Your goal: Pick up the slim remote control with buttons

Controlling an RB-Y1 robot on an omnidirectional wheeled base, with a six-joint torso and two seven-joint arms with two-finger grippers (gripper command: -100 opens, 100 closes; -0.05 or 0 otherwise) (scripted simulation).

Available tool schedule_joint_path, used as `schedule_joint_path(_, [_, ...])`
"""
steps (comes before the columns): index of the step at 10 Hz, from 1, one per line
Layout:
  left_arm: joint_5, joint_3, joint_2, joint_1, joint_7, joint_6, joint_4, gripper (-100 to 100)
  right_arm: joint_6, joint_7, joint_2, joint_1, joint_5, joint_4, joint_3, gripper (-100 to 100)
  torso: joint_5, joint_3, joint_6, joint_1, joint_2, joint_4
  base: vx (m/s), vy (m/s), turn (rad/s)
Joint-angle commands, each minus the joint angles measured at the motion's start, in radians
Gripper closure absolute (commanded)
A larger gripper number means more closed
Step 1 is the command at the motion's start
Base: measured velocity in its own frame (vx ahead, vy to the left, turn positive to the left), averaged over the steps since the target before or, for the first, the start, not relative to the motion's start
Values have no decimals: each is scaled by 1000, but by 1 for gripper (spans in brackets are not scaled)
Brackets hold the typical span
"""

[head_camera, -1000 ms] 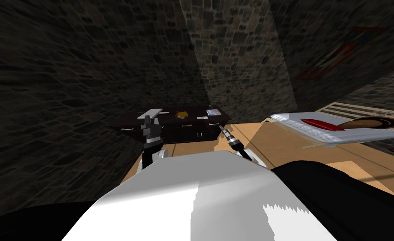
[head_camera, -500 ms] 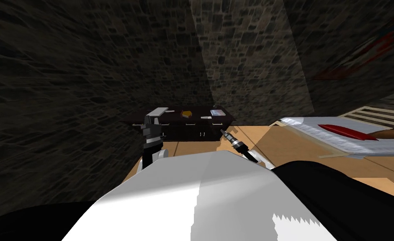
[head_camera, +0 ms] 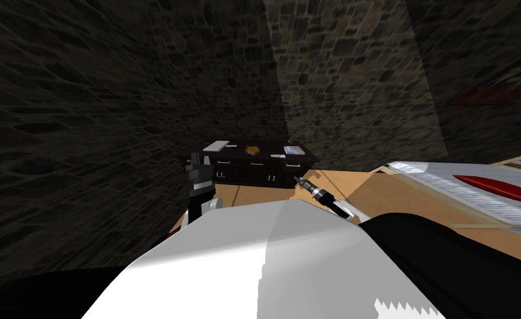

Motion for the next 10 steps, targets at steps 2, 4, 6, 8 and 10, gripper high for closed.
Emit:
schedule_joint_path(2, [0, 0, 0, 0, 0, 0, 0, 0, -5, -2, -80, 19, 25, 36, 9, -100, 0, 0, -1, 1, 0, 0, 5, 40, 212])
schedule_joint_path(4, [0, 0, 0, 0, 0, 0, 0, 0, -14, -4, -131, 37, 49, 74, 17, -100, 0, -1, -1, 2, -1, 0, 14, 50, 187])
schedule_joint_path(6, [0, 0, 0, 0, 0, 0, 0, 0, -23, -6, -190, 55, 73, 112, 27, -100, 0, 0, 0, -1, -1, 0, 21, 23, 113])
schedule_joint_path(8, [0, 0, 0, 0, 0, 0, 0, 0, -23, -6, -230, 55, 73, 112, 27, -100, 0, -1, 0, 0, -2, 0, 19, 23, 74])
schedule_joint_path(10, [0, 0, 0, 0, 0, 0, 0, 0, -32, -8, -301, 72, 96, 151, 37, -100, 0, -1, -1, 1, -2, 0, 29, 34, 206])
